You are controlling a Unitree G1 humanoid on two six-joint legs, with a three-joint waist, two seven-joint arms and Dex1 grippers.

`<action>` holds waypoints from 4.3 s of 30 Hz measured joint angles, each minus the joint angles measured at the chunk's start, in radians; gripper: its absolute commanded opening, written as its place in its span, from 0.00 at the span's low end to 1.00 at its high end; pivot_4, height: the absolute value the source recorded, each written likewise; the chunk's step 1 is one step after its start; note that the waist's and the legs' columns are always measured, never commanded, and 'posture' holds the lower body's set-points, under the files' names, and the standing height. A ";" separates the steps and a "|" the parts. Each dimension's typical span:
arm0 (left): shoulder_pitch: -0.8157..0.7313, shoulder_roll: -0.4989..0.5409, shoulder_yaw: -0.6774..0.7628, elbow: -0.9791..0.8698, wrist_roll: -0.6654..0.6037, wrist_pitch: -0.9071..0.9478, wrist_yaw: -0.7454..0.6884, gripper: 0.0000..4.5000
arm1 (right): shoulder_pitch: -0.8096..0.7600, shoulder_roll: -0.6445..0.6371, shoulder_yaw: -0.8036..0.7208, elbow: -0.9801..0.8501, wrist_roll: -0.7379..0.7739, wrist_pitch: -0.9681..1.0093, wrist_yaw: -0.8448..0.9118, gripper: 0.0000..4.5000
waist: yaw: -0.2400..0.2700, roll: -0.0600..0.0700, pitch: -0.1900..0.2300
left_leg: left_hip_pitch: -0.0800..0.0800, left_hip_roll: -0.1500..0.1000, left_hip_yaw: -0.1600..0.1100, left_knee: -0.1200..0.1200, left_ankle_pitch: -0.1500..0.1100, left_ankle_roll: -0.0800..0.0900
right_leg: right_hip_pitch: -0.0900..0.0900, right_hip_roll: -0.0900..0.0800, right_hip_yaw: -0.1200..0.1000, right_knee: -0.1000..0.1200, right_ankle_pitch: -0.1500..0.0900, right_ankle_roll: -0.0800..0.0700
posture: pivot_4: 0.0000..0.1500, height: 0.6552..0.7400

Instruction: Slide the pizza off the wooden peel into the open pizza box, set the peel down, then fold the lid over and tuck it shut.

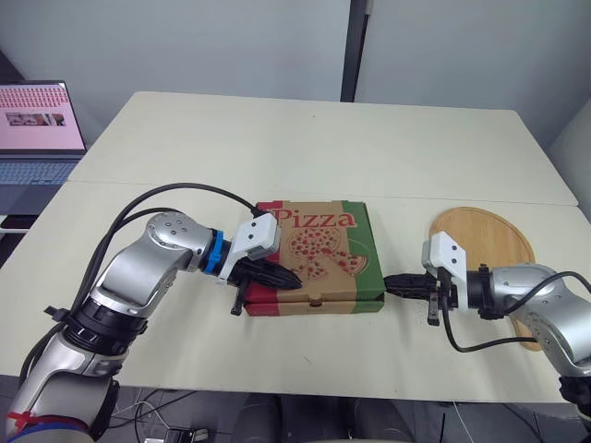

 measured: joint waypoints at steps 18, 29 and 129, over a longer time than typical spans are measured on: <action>0.026 0.014 0.031 -0.009 -0.024 0.023 0.012 0.00 | -0.073 -0.016 -0.013 -0.055 0.042 0.004 0.025 0.01 | 0.000 0.000 0.000 | 0.000 0.000 -0.001 0.000 0.000 0.000 | 0.000 0.000 0.000 0.000 0.000 0.000 | 1.00 1.00; 0.168 0.247 0.198 0.036 0.006 -0.062 -0.002 0.00 | -0.064 -0.006 0.066 -0.032 -0.020 -0.039 0.030 0.01 | 0.000 0.000 0.000 | 0.000 0.000 0.001 0.000 0.000 0.000 | -0.001 0.000 0.000 0.000 0.000 0.000 | 1.00 1.00; 0.643 0.123 0.640 0.017 0.088 -0.052 0.500 0.00 | 0.025 -0.112 -0.184 0.310 -0.188 -0.279 0.010 0.01 | -0.001 0.003 -0.003 | 0.004 -0.001 0.003 -0.003 0.000 0.000 | 0.001 -0.004 -0.001 -0.001 0.000 0.000 | 1.00 1.00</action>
